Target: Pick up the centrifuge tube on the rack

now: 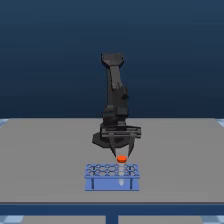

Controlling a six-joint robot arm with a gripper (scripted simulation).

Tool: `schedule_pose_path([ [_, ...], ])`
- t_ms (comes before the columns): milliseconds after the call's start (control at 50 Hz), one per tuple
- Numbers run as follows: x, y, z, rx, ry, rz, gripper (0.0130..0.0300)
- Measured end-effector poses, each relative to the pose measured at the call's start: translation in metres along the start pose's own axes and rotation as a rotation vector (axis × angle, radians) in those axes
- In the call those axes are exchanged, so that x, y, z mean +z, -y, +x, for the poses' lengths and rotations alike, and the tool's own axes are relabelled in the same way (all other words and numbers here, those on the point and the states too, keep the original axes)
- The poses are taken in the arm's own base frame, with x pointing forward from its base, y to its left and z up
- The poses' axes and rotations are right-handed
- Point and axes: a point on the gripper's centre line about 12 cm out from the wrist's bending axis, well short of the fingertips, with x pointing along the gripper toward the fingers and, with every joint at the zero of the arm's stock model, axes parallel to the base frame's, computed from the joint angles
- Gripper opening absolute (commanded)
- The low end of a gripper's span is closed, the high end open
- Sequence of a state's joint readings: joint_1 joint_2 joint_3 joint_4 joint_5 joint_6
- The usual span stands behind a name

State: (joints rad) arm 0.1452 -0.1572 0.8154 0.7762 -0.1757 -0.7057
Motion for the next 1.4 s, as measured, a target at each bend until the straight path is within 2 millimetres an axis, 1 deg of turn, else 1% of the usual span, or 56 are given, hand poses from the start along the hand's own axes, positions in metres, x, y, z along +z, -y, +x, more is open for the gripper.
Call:
schedule_pose_path([
  [600, -0.020, 0.000, 0.011, 0.001, -0.006, 0.000, 0.0300],
  [1000, -0.023, 0.000, 0.013, -0.002, 0.001, 0.009, 0.0300],
  [1020, -0.023, 0.000, 0.013, -0.002, 0.001, 0.009, 0.0130],
  [1400, -0.022, 0.000, 0.013, -0.003, 0.003, 0.011, 0.0130],
])
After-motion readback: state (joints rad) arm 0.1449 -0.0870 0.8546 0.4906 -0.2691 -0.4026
